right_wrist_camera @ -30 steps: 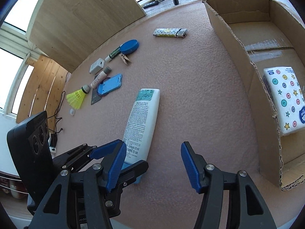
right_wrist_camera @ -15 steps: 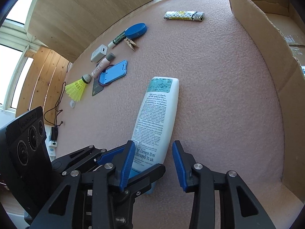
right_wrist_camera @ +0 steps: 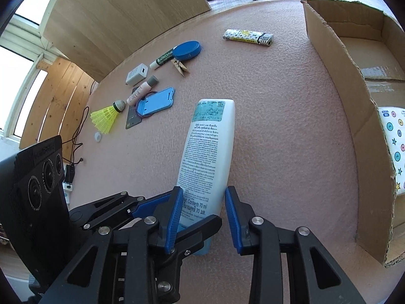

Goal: Organize objects
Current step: 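Lift the lotion tube upright and carry it over the cardboard box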

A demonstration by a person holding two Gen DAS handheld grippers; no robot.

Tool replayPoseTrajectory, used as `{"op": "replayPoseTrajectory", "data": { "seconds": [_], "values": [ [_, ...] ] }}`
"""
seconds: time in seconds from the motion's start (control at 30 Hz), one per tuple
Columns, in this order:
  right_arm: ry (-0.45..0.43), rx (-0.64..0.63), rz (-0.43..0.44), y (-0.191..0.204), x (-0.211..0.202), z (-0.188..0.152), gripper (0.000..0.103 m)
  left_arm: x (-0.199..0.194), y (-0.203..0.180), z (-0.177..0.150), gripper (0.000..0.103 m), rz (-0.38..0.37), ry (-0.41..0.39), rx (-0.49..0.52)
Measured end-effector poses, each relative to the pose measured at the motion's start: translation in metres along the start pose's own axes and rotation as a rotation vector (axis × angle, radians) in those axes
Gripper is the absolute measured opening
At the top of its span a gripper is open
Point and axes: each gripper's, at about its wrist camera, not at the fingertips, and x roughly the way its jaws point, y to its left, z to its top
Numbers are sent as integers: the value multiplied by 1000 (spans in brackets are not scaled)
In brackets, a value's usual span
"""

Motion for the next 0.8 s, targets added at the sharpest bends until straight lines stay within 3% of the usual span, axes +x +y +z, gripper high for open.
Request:
{"op": "replayPoseTrajectory", "data": {
  "seconds": [0.3,0.8],
  "values": [
    [-93,-23,-18,-15,-54,15,32,-26,-43,35,49,-17,-79,65],
    [-194,2,-114,-81,-127,32,32,19,-152,94,49,-72,-112,162]
  ]
}}
